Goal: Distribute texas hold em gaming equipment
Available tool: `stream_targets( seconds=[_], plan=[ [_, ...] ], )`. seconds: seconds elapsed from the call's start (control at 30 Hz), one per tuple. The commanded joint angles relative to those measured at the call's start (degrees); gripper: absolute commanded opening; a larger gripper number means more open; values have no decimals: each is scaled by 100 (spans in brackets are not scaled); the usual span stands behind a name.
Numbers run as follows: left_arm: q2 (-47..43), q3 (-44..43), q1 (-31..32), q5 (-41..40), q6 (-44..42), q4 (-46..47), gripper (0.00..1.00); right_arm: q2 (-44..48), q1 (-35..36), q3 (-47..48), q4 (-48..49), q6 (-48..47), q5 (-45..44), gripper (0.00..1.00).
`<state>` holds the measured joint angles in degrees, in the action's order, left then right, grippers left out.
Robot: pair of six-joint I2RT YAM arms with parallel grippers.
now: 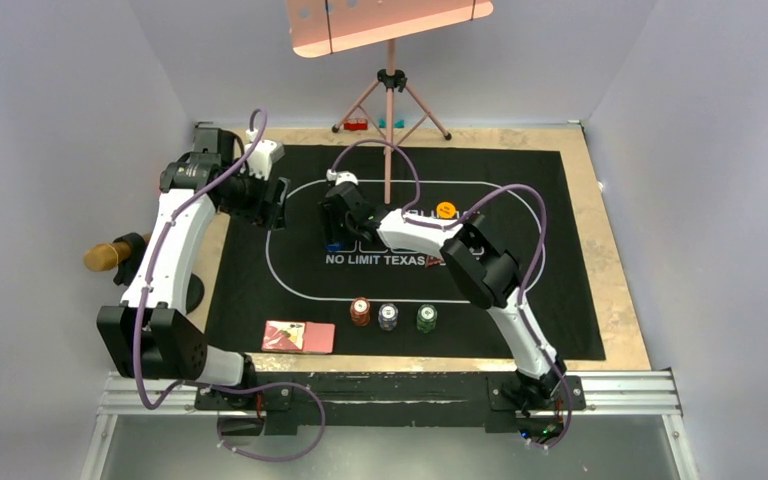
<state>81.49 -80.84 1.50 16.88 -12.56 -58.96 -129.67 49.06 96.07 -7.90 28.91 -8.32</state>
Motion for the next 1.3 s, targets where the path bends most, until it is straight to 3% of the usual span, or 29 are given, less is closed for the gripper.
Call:
stream_targets(
  seconds=[0.0,0.6,0.83,1.07,1.13,1.27],
  plan=[
    [-256,56,-73,-172,89,1,88,-86,163,227,-239,51,-126,59],
    [-209,203,-97,-412,170,78,88,-212,917,673,-400,174,364,46],
    [-235,337,-97,-537,147,140,89,-70,945,829,-529,-45,347,49],
    [-236,425,-115,-545,133,123,90,1502,154,-735,-401,-208,-299,60],
    [-247,428,-115,-514,80,40,99,1914,-118,-1234,-498,-287,-712,62],
    [-346,441,-122,-643,89,-46,100,2432,-675,-2006,-800,-295,-1315,63]
  ],
)
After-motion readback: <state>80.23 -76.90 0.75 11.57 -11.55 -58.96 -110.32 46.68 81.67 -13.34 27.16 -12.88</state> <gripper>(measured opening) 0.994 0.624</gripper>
